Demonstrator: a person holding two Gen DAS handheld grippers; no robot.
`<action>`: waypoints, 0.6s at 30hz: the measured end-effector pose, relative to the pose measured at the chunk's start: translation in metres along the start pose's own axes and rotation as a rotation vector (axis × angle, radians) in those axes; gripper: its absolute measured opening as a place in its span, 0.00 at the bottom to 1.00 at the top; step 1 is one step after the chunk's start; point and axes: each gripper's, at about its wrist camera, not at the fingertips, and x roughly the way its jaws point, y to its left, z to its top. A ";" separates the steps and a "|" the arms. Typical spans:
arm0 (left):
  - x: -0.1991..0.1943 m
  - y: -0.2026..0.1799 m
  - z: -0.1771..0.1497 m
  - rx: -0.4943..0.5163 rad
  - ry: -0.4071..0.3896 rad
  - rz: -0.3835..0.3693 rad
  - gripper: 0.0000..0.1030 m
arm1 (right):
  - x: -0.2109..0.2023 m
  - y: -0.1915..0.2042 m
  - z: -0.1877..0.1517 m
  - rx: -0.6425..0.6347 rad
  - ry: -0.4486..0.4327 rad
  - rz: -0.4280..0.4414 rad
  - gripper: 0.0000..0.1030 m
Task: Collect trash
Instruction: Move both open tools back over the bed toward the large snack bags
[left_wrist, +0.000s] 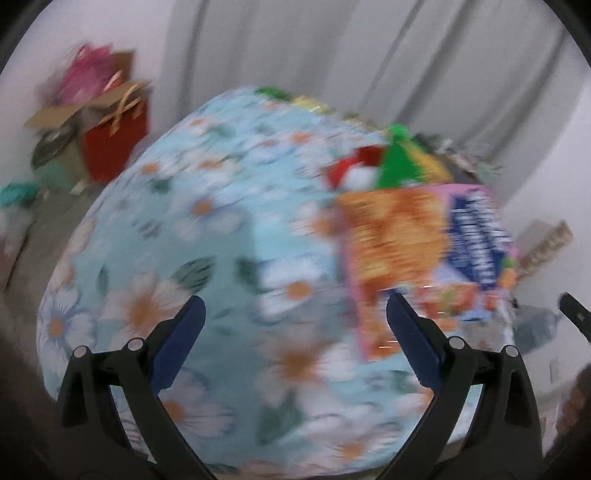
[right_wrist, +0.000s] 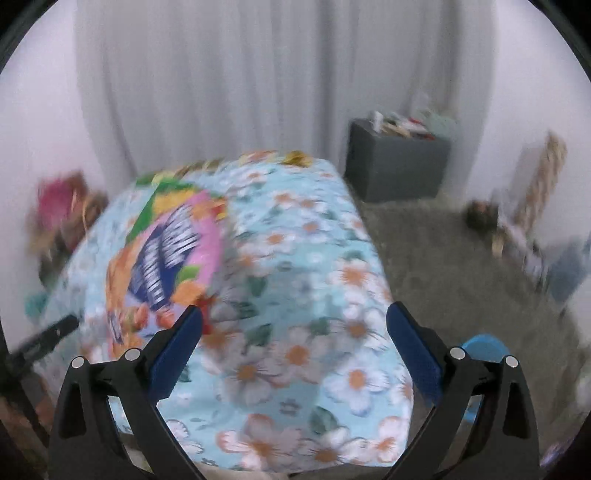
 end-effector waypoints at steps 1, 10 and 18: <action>0.006 0.009 0.000 -0.026 0.021 0.017 0.91 | -0.001 0.011 0.002 -0.032 -0.003 -0.008 0.94; 0.019 0.026 -0.009 0.069 -0.006 0.126 0.92 | 0.002 0.060 0.009 -0.152 -0.002 -0.040 0.94; 0.015 0.028 -0.012 0.080 -0.024 0.091 0.92 | 0.007 0.058 0.013 -0.088 0.005 0.029 0.94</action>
